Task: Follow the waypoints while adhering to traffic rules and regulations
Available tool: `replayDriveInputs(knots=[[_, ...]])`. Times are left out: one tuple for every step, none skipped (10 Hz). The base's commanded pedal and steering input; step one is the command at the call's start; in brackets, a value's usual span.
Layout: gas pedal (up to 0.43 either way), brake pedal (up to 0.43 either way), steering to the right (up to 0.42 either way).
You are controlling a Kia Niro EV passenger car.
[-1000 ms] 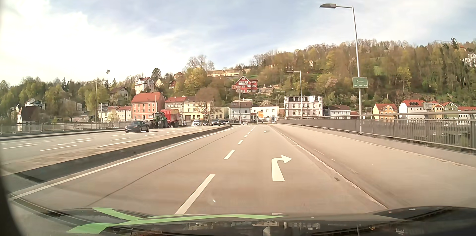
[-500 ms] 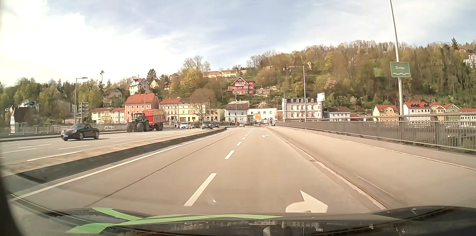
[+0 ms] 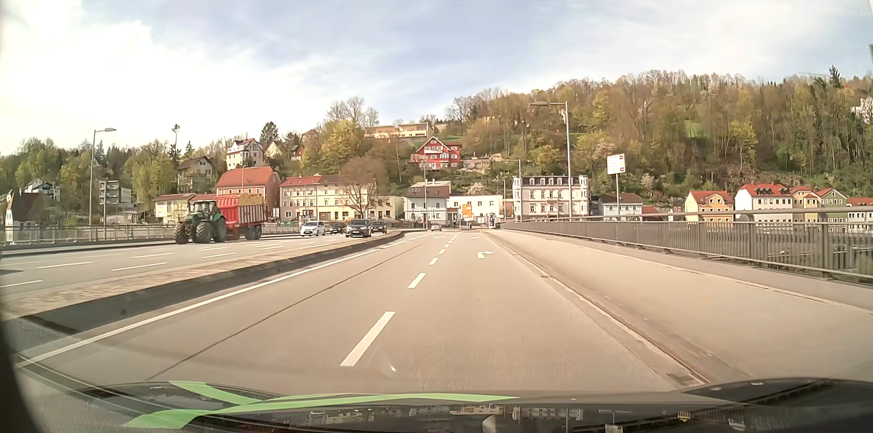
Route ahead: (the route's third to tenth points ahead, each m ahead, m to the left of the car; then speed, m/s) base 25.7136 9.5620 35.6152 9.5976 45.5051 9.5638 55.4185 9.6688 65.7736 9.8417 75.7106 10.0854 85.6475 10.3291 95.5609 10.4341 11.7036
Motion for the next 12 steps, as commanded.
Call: replayDriveInputs(knots=[[0.177,0.0,0.005],[0.177,0.0,0.004],[0.177,0.0,0.003],[0.169,0.0,0.003],[0.157,0.0,0.002],[0.157,0.0,-0.001],[0.157,0.0,-0.003],[0.157,0.0,-0.003],[0.157,0.0,-0.005],[0.157,0.0,-0.007],[0.157,0.0,-0.009],[0.157,0.0,-0.01]])
